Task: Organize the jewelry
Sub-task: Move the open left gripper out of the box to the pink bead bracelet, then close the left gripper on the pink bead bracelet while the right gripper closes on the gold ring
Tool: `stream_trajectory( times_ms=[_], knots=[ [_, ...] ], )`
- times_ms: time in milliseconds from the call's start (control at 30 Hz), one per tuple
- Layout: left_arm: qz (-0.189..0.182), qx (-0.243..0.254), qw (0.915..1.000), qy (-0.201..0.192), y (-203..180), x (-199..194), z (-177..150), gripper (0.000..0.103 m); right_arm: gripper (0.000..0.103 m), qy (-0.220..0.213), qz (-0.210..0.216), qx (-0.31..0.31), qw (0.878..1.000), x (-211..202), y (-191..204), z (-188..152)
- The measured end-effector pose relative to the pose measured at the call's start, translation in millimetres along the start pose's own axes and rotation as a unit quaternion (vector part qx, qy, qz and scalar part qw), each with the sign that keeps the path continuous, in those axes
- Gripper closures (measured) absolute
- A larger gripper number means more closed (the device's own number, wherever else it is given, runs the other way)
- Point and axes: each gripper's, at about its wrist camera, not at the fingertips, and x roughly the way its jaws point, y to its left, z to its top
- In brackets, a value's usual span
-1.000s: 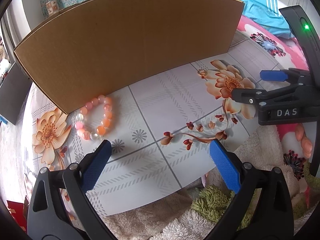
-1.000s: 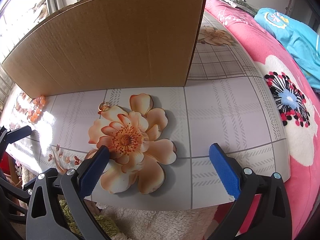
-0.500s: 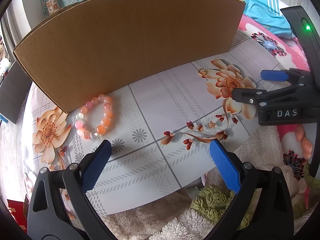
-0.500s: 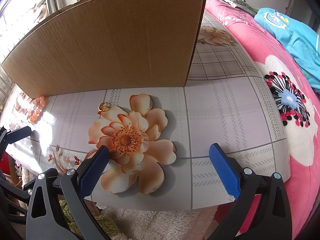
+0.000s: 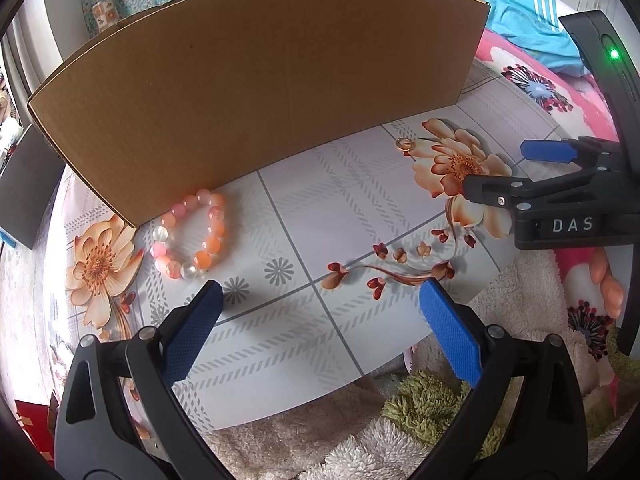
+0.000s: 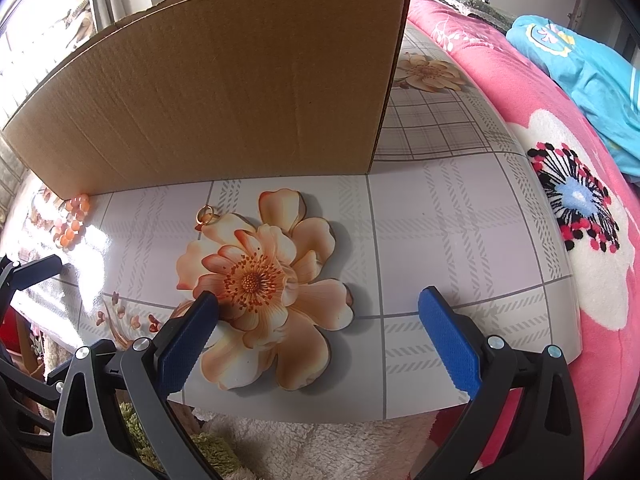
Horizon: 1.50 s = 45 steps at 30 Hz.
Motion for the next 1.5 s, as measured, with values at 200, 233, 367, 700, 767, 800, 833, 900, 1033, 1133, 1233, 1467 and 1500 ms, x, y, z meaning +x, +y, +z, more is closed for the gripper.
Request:
stream_trajectory(
  times_ms=[200, 233, 367, 700, 767, 800, 833, 900, 1033, 1133, 1233, 1467, 1500],
  knots=[
    [0.024, -0.002, 0.9963, -0.083, 12, -27, -5, 0.008, 0.006, -0.006, 0.000, -0.001, 1.000, -1, 0, -3],
    [0.025, -0.010, 0.9951, -0.095, 17, -31, -5, 0.008, 0.006, -0.007, 0.000, -0.002, 1.000, -2, 0, -5],
    [0.040, -0.034, 0.9892, -0.137, 37, -44, -6, 0.017, 0.006, -0.010, 0.001, -0.004, 1.000, -3, -1, -7],
    [0.034, -0.064, 0.9921, -0.103, 68, -26, -1, 0.068, 0.006, -0.018, 0.001, -0.005, 1.000, -4, 1, -9],
    [0.034, -0.057, 0.9930, -0.098, 68, -24, 0, 0.072, 0.006, -0.018, 0.001, -0.006, 1.000, -4, 1, -9],
    [0.034, -0.054, 0.9935, -0.094, 65, -20, 4, 0.073, 0.006, -0.019, 0.002, -0.006, 1.000, -4, 1, -9],
    [0.032, -0.054, 0.9942, -0.088, 65, -17, 4, 0.074, 0.006, -0.020, 0.002, -0.006, 1.000, -4, 1, -9],
    [0.028, -0.058, 0.9953, -0.073, 62, -11, 8, 0.074, 0.006, -0.021, 0.002, -0.007, 1.000, -4, 2, -9],
    [0.032, -0.045, 0.9966, -0.061, 61, -3, 9, 0.074, 0.006, -0.025, 0.004, -0.011, 1.000, -4, 1, -9],
    [0.035, -0.045, 0.9964, -0.062, 59, -1, 12, 0.076, 0.006, -0.023, 0.004, -0.016, 1.000, -5, 1, -9],
    [0.043, -0.049, 0.9957, -0.066, 59, 1, 14, 0.084, 0.006, -0.012, 0.001, -0.015, 1.000, -6, 3, -6],
    [0.041, -0.052, 0.9959, -0.061, 59, 4, 20, 0.095, 0.020, -0.046, 0.025, -0.018, 0.998, -16, 16, 1],
    [0.038, -0.056, 0.9959, -0.059, 61, 3, 19, 0.095, 0.024, -0.051, 0.031, -0.020, 0.998, -18, 19, 3]
  ],
)
